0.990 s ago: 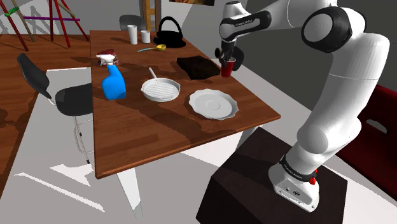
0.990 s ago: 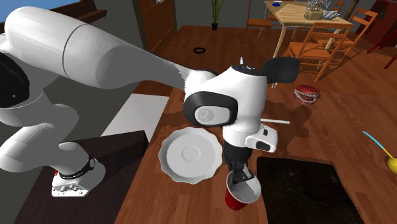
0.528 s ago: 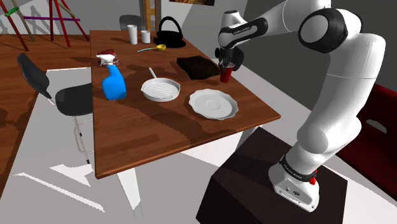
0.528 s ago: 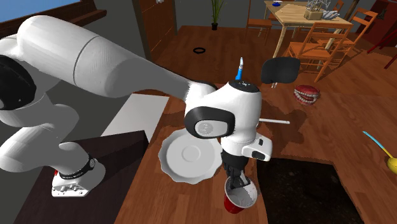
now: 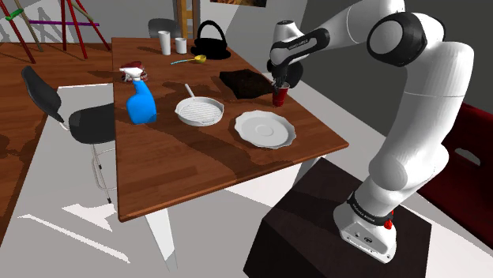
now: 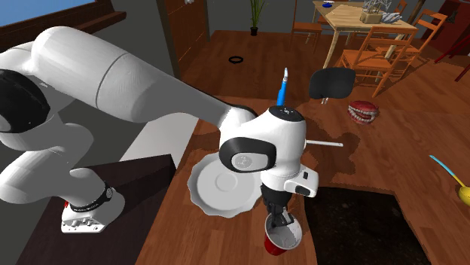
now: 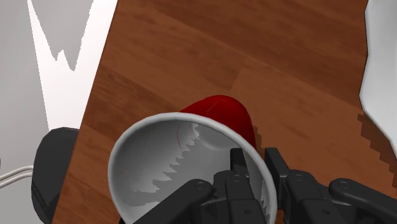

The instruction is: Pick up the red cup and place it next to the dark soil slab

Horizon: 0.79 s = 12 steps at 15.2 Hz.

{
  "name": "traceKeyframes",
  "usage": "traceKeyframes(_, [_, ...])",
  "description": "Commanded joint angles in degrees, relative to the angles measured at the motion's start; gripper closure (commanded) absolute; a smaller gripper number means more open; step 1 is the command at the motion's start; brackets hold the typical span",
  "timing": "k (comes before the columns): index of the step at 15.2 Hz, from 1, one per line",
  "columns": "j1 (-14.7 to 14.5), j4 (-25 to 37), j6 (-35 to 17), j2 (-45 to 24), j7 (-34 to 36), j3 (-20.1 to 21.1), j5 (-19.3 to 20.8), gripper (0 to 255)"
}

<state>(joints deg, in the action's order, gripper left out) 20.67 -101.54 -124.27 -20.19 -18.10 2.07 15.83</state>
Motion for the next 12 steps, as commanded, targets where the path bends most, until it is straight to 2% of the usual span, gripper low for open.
traceKeyframes(1, [0.0,0.0,-0.1,0.0,0.0,0.0,0.0,255])
traceKeyframes(4, [0.0,0.0,-0.1,0.0,0.0,0.0,0.0,255])
traceKeyframes(5, [0.0,0.0,-0.1,0.0,0.0,0.0,0.0,0])
traceKeyframes(10, [0.0,0.0,-0.1,0.0,0.0,0.0,0.0,0])
traceKeyframes(12, [-0.3,1.3,3.1,1.7,-0.3,0.3,-0.4,0])
